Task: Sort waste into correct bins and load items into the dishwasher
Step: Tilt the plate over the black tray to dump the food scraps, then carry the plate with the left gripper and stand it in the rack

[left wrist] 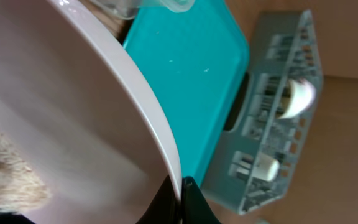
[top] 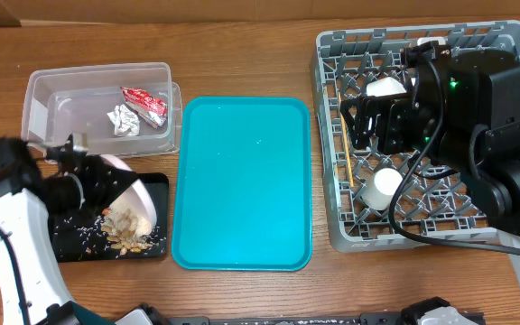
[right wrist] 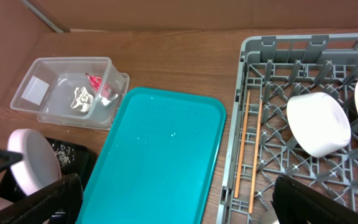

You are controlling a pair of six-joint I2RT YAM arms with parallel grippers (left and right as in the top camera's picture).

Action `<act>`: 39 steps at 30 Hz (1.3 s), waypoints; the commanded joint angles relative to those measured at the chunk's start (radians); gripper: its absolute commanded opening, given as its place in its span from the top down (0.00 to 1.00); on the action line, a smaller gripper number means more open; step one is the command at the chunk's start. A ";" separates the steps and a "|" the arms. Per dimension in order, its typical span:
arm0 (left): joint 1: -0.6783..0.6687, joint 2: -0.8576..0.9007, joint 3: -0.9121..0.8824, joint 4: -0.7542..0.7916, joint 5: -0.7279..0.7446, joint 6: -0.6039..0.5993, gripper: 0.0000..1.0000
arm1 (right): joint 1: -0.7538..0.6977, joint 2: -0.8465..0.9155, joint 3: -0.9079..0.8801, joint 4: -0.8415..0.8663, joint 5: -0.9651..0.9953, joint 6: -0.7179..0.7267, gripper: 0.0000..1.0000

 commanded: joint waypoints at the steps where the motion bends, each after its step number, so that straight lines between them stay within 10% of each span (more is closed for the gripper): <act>1: 0.094 -0.044 -0.037 -0.046 0.220 0.198 0.96 | -0.002 -0.012 0.002 0.002 0.010 0.003 0.00; 13: 0.459 -0.055 -0.039 -0.493 0.383 0.814 0.96 | -0.002 -0.012 0.002 0.002 0.010 0.003 0.00; 26: 0.474 -0.055 -0.040 -0.493 0.409 0.814 0.96 | -0.002 -0.012 0.002 0.002 0.010 0.003 0.00; 33: 0.200 -0.055 -0.040 -0.441 0.607 0.809 0.96 | -0.002 -0.012 0.002 0.002 0.010 0.003 0.00; 39: -0.105 -0.046 -0.034 -0.028 0.718 0.418 0.96 | -0.002 -0.012 0.002 0.002 0.010 0.003 0.00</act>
